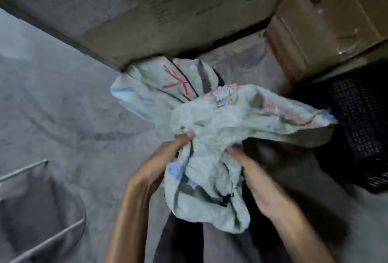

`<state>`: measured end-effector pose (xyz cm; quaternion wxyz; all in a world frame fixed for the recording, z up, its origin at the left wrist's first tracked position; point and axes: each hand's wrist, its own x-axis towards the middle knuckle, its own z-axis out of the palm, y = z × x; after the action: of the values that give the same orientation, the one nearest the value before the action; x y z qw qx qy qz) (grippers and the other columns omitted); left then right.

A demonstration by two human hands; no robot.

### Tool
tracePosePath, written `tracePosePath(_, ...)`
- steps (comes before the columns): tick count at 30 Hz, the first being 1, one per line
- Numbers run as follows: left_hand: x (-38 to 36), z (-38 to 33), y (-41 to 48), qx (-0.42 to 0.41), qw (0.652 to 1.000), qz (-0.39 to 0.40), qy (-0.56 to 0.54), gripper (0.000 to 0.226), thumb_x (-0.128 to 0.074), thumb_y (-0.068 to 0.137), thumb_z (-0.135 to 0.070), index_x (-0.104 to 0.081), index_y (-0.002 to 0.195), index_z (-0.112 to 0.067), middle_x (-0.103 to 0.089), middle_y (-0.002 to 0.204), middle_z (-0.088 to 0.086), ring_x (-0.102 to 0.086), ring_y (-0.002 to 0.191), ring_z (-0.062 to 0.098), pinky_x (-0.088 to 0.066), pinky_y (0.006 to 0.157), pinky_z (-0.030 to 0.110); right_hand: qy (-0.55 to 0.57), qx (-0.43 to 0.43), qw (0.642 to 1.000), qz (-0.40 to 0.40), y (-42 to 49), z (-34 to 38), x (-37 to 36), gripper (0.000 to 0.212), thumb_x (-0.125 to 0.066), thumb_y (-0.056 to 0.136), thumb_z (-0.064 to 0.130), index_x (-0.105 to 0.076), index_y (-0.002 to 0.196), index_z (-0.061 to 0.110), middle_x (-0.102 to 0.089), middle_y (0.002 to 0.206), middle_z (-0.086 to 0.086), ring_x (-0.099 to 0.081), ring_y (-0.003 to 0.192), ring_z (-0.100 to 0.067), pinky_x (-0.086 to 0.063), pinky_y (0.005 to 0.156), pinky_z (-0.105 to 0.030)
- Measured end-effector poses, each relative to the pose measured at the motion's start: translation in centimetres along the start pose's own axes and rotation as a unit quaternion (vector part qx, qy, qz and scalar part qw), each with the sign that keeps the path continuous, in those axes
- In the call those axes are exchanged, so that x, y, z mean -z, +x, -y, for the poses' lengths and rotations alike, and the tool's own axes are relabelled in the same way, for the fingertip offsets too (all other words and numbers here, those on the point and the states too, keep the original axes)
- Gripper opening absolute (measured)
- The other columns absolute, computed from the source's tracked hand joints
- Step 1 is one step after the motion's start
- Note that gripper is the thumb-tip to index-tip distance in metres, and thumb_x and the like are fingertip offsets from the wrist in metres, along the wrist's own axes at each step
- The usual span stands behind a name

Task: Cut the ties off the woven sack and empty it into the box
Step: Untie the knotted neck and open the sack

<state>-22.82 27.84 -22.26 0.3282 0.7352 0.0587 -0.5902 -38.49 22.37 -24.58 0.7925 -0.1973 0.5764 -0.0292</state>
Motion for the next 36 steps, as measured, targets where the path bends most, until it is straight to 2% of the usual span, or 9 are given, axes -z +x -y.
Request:
tracePosePath(3,0.6,4.3,-4.7,0.033,0.998,-0.029,0.042,0.018,-0.063,0.094,-0.009,-0.057,0.079,-0.016,-0.072,0.081,0.007,-0.066,0.069,0.019,-0.053,0.072,0.026,-0.004,0.065,0.989,-0.135,-5.8,-3.9,-1.4,0.037,-0.071,0.088,0.015,-0.065,0.124,0.017,-0.066,0.131,-0.007,-0.061,0.124,-0.025,-0.05,0.104,-0.043)
tracePosePath(8,-0.2,7.3,-16.1,0.101,0.986,-0.032,-0.131,0.027,-0.06,0.089,-0.012,-0.057,0.115,-0.007,-0.064,0.116,0.018,-0.063,0.103,0.031,-0.054,0.086,0.043,-0.191,0.21,0.907,-0.31,-12.1,-2.9,-4.3,0.042,-0.062,0.088,0.004,-0.059,0.131,0.002,-0.06,0.137,-0.019,-0.055,0.13,-0.033,-0.043,0.107,-0.035)
tracePosePath(13,1.9,1.8,-22.3,-0.178,0.964,-0.191,0.053,0.099,-0.082,0.063,-0.029,-0.03,0.145,-0.016,-0.052,0.139,0.004,-0.059,0.124,0.019,-0.05,0.106,0.04,-0.326,0.275,0.887,-0.177,-16.5,2.9,-8.2,0.045,-0.071,0.085,0.015,-0.06,0.128,0.006,-0.062,0.134,-0.01,-0.056,0.125,-0.021,-0.047,0.104,-0.034)
tracePosePath(18,6.4,-7.7,-26.5,-0.348,0.879,-0.286,0.157,0.105,-0.062,0.074,-0.058,-0.016,0.158,-0.016,-0.032,0.16,0.01,-0.032,0.146,0.027,-0.026,0.121,0.045,-0.578,0.327,0.746,-0.051,-20.3,4.9,-11.3,0.028,-0.066,0.087,0.014,-0.065,0.114,0.007,-0.069,0.113,-0.019,-0.066,0.105,-0.038,-0.055,0.085,-0.039)
tracePosePath(22,5.6,-10.1,-21.9,-0.213,0.932,-0.118,0.267,0.12,-0.077,0.053,-0.075,-0.037,0.145,-0.009,-0.059,0.14,0.006,-0.06,0.121,0.022,-0.052,0.102,0.038,-0.634,0.341,0.693,0.043,-22.6,2.9,-12.7,0.025,-0.058,0.09,0.007,-0.061,0.114,0.004,-0.069,0.11,-0.018,-0.067,0.101,-0.034,-0.044,0.071,-0.031)
tracePosePath(25,8.2,-7.8,-18.7,-0.162,0.953,-0.103,0.233,0.038,-0.08,0.079,-0.039,-0.063,0.08,-0.005,-0.066,0.079,0.012,-0.06,0.058,0.02,-0.047,0.047,0.023,-0.627,0.275,0.726,0.062,-22.0,3.1,-11.6,0.073,-0.078,0.076,0.016,-0.043,0.139,0.022,-0.066,0.114,-0.01,-0.065,0.096,-0.025,-0.052,0.081,-0.034)
tracePosePath(29,15.6,-6.8,-18.5,-0.214,0.964,-0.089,0.131,0.039,-0.071,0.088,-0.036,-0.067,0.093,0.003,-0.067,0.076,0.009,-0.06,0.065,0.017,-0.053,0.064,0.033,-0.67,0.137,0.726,0.073,-20.6,7.8,-8.6,0.116,-0.096,0.055,0.019,-0.023,0.143,0.038,-0.048,0.124,-0.002,-0.052,0.109,-0.023,-0.047,0.092,-0.041)
tracePosePath(34,27.8,-7.1,-19.7,-0.305,0.911,-0.109,0.253,0.011,-0.066,0.094,-0.011,-0.059,0.088,-0.006,-0.057,0.069,0.004,-0.055,0.064,0.012,-0.041,0.048,0.011,-0.538,0.199,0.815,-0.087,-19.2,11.9,-9.2,0.064,-0.079,0.077,-0.003,-0.051,0.133,0.012,-0.055,0.132,-0.016,-0.059,0.108,-0.03,-0.05,0.073,-0.02)
tracePosePath(36,30.8,-7.7,-19.1,-0.253,0.9,-0.114,0.337,0.041,-0.083,0.078,-0.013,-0.054,0.106,-0.009,-0.06,0.076,0.009,-0.06,0.077,0.023,-0.048,0.06,0.019,-0.391,0.232,0.875,-0.167,-18.3,11.7,-11.6,0.031,-0.072,0.087,0.003,-0.07,0.117,0.009,-0.066,0.124,-0.018,-0.067,0.089,-0.032,-0.056,0.066,-0.018)
